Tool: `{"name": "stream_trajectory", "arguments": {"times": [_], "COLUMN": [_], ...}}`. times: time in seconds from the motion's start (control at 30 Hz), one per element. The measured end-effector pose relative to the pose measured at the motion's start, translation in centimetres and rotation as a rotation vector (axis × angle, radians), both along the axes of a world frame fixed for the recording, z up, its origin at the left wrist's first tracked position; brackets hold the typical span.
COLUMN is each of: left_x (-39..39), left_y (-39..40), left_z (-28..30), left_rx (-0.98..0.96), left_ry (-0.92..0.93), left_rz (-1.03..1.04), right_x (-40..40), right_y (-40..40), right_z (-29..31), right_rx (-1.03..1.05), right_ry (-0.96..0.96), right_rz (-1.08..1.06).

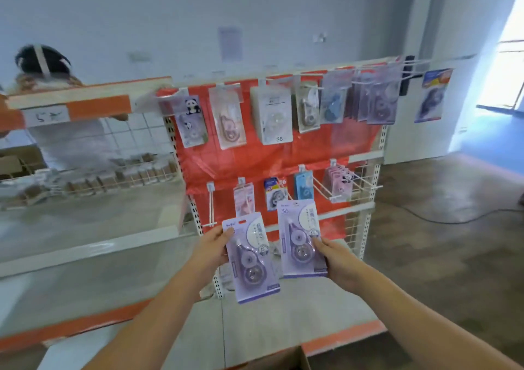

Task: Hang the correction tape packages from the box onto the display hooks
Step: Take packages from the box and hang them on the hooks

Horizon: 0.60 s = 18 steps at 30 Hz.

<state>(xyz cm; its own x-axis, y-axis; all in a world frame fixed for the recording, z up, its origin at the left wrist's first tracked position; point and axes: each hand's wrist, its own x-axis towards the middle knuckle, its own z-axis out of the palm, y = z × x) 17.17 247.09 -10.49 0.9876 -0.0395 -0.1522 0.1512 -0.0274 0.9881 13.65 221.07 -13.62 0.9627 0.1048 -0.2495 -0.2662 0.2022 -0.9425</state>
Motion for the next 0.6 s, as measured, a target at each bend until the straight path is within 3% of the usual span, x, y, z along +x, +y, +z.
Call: {"name": "stream_trajectory", "arguments": {"times": [0.33,0.6], "left_x": [1.9,4.5], "left_y": [-1.4,-10.7], "left_z": [3.2,3.8], "left_rx": [0.077,0.157], "left_ry": [-0.148,-0.27], "left_rz": [-0.013,-0.111], "right_x": [0.3,-1.0], "right_y": [-1.4,-9.4], "right_z": [3.3,3.5], "right_rx": [0.009,0.034], "right_ry": [-0.121,-0.167], "right_rz": [-0.178,-0.337]}}
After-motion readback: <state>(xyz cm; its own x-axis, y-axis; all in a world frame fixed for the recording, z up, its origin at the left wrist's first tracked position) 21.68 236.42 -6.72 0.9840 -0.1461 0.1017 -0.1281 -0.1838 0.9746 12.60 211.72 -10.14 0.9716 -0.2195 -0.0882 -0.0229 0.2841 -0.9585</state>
